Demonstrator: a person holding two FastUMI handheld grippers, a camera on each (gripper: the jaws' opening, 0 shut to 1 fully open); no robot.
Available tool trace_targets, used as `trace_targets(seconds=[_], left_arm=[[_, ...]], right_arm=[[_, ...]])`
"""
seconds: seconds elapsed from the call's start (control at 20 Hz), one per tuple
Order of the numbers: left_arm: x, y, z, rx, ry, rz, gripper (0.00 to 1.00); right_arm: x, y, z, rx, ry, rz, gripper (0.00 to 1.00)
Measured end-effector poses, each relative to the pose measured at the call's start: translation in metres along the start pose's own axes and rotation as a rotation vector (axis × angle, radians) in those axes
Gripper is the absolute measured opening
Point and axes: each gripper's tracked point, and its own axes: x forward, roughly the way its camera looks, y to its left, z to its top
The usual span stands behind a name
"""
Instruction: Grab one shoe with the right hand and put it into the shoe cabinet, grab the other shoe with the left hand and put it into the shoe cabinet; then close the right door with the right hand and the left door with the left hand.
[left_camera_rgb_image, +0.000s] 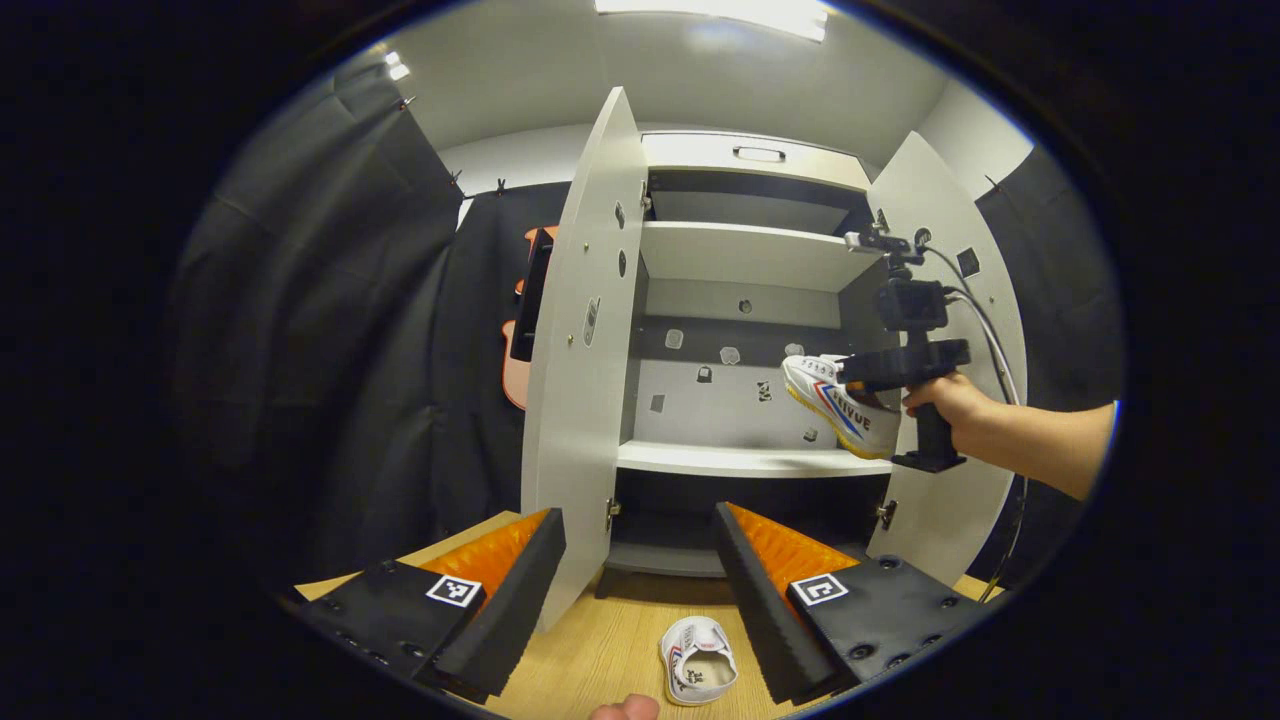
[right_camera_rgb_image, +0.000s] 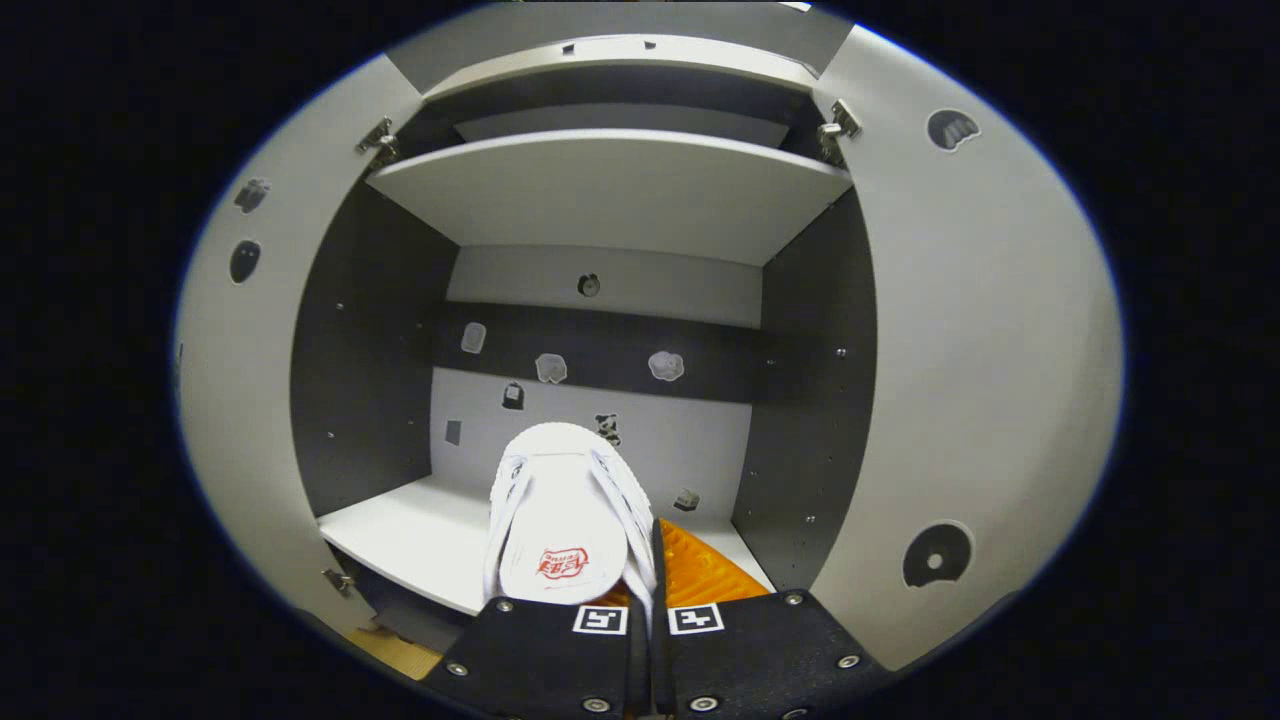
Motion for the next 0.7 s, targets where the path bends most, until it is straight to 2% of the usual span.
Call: trace_targets(seconds=[0.15, 0.3, 0.5, 0.7], left_arm=[[0.001, 0.004, 0.0, 0.003, -0.001, 0.009, 0.96], [0.002, 0.013, -0.001, -0.002, 0.008, 0.028, 0.96], [0.006, 0.025, -0.004, -0.004, 0.017, 0.055, 0.96], [0.008, 0.032, -0.004, 0.0, 0.02, 0.069, 0.96]], right_arm=[[0.055, -0.006, -0.027, -0.017, 0.125, -0.057, 0.0], [0.088, -0.009, -0.049, -0.006, 0.221, -0.085, 0.0], [0.111, -0.014, -0.075, 0.011, 0.315, -0.11, 0.01], [0.12, -0.013, -0.089, 0.023, 0.373, -0.102, 0.05]])
